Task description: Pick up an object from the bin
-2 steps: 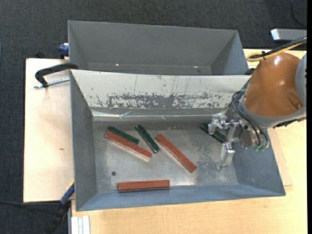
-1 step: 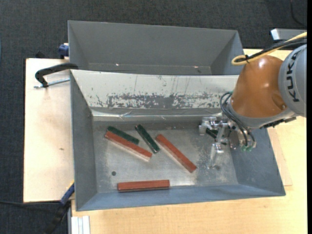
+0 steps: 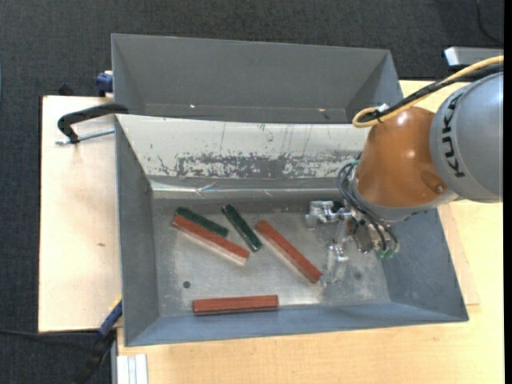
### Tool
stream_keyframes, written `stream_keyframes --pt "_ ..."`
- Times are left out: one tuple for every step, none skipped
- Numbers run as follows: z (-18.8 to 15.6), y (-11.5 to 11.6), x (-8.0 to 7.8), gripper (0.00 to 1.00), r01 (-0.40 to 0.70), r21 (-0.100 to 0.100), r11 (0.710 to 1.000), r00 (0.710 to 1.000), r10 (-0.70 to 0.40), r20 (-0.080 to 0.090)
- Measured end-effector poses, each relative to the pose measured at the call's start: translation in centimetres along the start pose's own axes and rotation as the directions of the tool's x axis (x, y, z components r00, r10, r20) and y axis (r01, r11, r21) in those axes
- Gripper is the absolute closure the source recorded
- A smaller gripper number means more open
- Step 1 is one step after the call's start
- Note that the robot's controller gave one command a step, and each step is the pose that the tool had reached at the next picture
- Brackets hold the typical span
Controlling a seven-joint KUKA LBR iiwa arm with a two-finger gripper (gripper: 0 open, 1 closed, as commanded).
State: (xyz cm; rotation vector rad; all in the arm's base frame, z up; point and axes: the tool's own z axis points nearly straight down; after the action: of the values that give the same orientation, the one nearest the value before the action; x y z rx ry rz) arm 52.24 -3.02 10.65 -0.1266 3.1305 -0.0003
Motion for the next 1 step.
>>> stream_keyframes --pt "2.65 -1.81 2.44 1.00 -0.176 0.000 0.984 0.984 0.176 -0.009"
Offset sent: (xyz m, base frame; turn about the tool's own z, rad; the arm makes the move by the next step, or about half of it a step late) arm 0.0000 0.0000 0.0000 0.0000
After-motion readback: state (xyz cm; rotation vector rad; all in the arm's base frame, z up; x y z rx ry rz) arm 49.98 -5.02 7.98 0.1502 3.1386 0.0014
